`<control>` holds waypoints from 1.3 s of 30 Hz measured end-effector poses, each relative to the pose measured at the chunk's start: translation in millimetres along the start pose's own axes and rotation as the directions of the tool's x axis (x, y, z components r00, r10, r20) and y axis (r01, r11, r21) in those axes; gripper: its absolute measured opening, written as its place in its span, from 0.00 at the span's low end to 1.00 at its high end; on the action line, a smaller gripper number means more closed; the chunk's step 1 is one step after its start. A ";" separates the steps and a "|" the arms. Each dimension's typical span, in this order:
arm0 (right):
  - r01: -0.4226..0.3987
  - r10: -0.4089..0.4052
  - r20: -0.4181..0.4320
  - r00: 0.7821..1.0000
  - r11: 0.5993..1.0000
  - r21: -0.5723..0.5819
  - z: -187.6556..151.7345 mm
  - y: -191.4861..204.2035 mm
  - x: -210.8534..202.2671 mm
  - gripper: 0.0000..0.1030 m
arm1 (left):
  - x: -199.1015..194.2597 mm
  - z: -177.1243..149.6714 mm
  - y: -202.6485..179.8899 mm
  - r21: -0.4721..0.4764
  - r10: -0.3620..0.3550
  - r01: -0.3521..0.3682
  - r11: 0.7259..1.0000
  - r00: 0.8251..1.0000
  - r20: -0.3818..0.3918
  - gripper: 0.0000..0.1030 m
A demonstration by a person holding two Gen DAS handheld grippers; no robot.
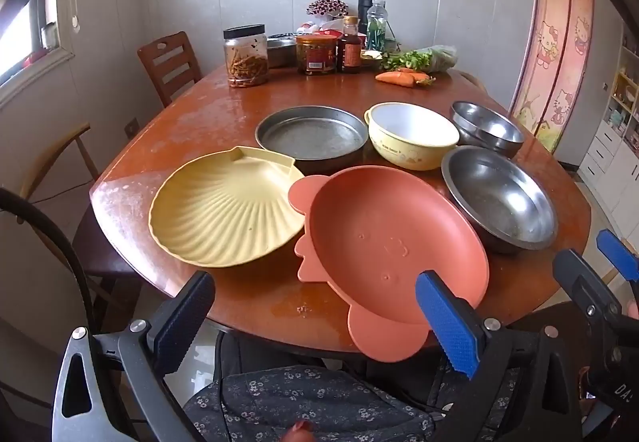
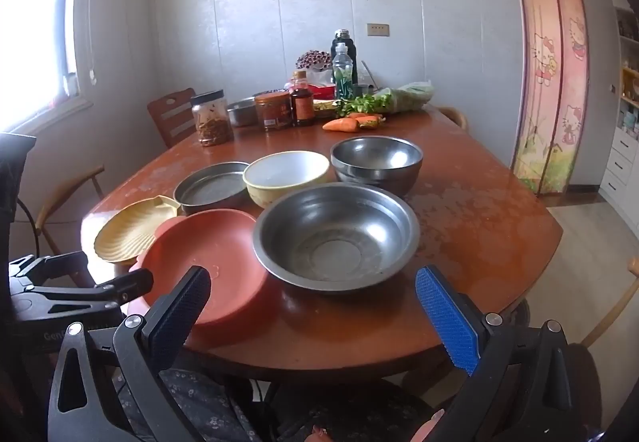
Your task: Organize plates and bowls
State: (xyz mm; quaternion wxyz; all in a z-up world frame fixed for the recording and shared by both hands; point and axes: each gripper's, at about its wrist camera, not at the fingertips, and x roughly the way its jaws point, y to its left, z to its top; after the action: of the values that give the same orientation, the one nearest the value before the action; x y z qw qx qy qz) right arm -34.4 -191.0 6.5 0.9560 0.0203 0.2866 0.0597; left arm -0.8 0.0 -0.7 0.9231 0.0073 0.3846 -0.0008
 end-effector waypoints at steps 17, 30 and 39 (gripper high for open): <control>-0.015 0.012 -0.034 0.999 0.998 -0.064 -5.7 13.6 1.2 1.00 | -4.0 -1.8 2.6 -0.010 -0.003 0.003 1.000 1.000 -0.024 0.98; -0.020 0.017 -0.044 0.999 0.997 -0.069 -7.2 13.7 2.3 1.00 | -2.1 -2.7 2.5 0.000 0.001 -0.001 1.000 1.000 -0.031 0.98; -0.026 0.022 -0.052 0.998 0.997 -0.072 -8.0 14.2 5.0 1.00 | -1.6 -3.3 1.1 0.004 0.002 -0.002 1.000 1.000 -0.031 0.98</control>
State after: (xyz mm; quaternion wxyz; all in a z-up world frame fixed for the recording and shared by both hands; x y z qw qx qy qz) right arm -36.1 -176.2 -1.9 0.9477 -0.0127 0.3083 0.0819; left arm -4.2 1.2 -1.9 0.9170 0.0094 0.3987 -0.0003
